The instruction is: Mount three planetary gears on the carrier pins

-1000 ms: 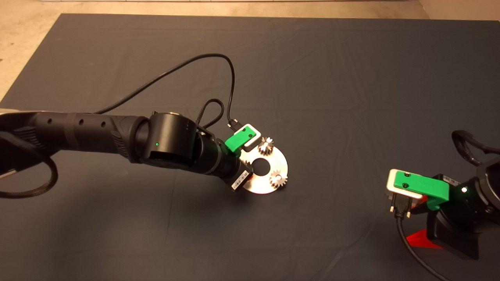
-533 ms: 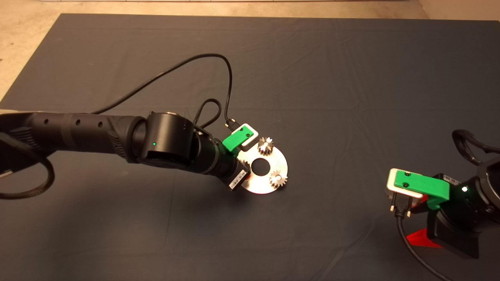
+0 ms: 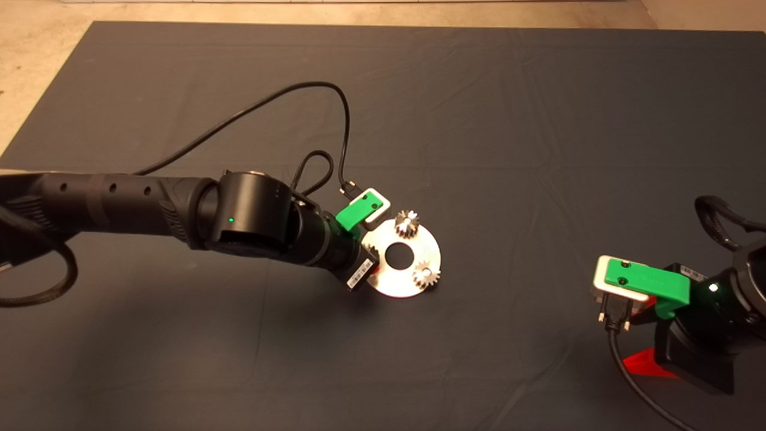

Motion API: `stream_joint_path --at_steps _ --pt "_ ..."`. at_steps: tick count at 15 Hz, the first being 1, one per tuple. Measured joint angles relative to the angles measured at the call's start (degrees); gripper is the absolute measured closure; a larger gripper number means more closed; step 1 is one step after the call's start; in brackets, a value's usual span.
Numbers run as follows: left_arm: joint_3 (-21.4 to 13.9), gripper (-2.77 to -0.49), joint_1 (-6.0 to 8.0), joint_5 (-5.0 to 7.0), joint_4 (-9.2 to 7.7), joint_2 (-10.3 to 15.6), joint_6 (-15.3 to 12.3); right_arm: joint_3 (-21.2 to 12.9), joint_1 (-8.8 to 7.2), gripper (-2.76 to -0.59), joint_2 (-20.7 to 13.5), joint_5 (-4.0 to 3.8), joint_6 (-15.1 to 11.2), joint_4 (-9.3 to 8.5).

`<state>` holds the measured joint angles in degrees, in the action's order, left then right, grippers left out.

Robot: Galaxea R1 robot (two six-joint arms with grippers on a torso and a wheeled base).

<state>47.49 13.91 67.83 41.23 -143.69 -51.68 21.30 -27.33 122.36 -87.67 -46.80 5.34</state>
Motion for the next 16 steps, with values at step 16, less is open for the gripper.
stream_joint_path --at_steps 16 --pt "0.0 -0.7 -1.4 -2.51 2.04 -0.11 -0.02 0.0 0.0 -1.47 0.05 0.0 0.01 -0.02"
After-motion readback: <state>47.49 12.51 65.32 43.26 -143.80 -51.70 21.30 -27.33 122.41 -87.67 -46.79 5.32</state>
